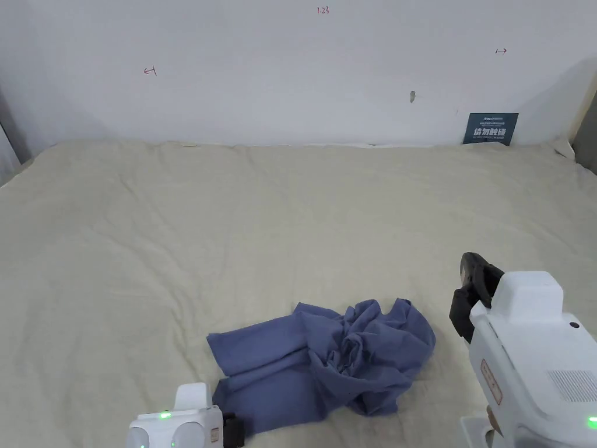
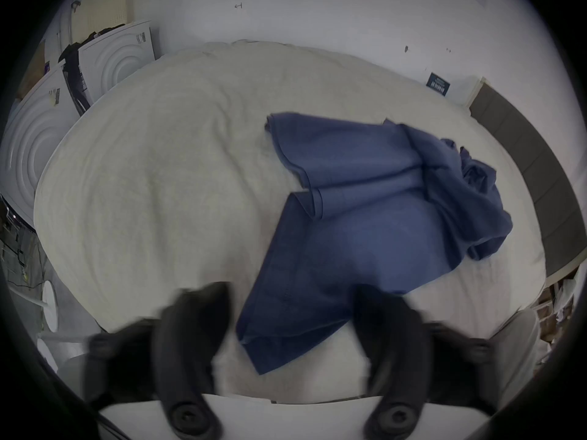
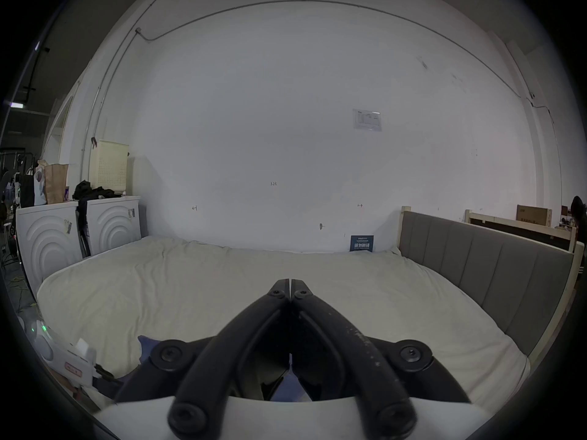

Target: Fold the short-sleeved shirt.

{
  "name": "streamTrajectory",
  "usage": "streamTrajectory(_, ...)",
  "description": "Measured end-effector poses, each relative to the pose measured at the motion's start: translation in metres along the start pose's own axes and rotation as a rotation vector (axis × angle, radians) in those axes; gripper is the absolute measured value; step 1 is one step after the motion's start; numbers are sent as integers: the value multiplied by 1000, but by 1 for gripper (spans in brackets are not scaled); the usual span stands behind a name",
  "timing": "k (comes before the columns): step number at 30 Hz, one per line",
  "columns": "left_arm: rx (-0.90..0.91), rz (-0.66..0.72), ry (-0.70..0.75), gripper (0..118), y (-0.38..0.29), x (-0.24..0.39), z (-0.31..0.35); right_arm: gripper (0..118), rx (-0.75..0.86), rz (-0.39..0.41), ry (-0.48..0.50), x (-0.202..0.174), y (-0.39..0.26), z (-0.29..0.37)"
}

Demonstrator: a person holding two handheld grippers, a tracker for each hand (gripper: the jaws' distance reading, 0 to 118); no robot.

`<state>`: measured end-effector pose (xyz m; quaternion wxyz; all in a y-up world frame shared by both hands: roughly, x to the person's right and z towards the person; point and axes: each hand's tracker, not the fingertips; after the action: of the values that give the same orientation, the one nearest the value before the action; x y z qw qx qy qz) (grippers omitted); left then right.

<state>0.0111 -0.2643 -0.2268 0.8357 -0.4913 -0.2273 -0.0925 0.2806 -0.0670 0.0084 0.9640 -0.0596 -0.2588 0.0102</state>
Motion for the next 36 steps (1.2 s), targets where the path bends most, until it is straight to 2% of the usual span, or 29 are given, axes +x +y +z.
streamTrajectory(2, -1, 1, 17, 41, -6, 5, -9, 1, -9, -3, -1, 4, -2, -1)
streamTrajectory(3, 23, 10, 46, 31, -7, 8, -7, 2, -15, -2, 2, 6, -3, -2)
streamTrajectory(4, 18, 10, 47, 10, -6, 11, -6, 2, -22, 2, 4, 9, -4, -3)
streamTrajectory(5, 23, 11, 37, 6, -5, 12, -3, 2, -29, 7, 0, 11, -6, -4)
streamTrajectory(11, 80, 14, -82, 5, 4, 7, 18, 5, -176, -16, -31, 27, -21, -38)
streamTrajectory(13, 114, 29, -82, 5, 10, 2, 30, 24, -268, -26, -20, 34, -30, -63)
streamTrajectory(14, 143, 43, -116, 5, 15, -3, 35, 39, -323, -41, -6, 38, -36, -79)
streamTrajectory(15, 164, 65, -135, 5, 19, -6, 41, 62, -376, -53, 16, 41, -43, -95)
streamTrajectory(18, 184, 121, -177, 5, 32, -16, 52, 116, -495, -67, 55, 49, -70, -146)
streamTrajectory(19, 191, 121, -180, 5, 36, -18, 55, 118, -538, -72, 55, 50, -79, -163)
streamTrajectory(23, 217, 85, -175, 5, 43, -18, 55, 115, -699, -60, 52, 49, -115, -222)
streamTrajectory(24, 217, 75, -173, 5, 44, -17, 54, 106, -730, -81, 59, 50, -126, -236)
streamTrajectory(27, 217, 47, -164, 5, 46, -15, 48, 66, -839, -83, 89, 47, -153, -269)
streamTrajectory(30, 219, 26, -161, 5, 45, -16, 46, 50, -935, -58, 60, 44, -184, -292)
streamTrajectory(32, 214, 26, -169, 5, 46, -18, 44, 40, -936, -55, 61, 36, -189, -286)
streamTrajectory(33, 208, 28, -173, 5, 46, -19, 44, 16, -905, -55, 57, 33, -186, -278)
streamTrajectory(34, 207, 29, -173, 5, 45, -19, 44, 6, -890, -61, 50, 32, -183, -274)
streamTrajectory(36, 208, 33, -180, 5, 45, -20, 44, 6, -896, -63, 96, 29, -178, -264)
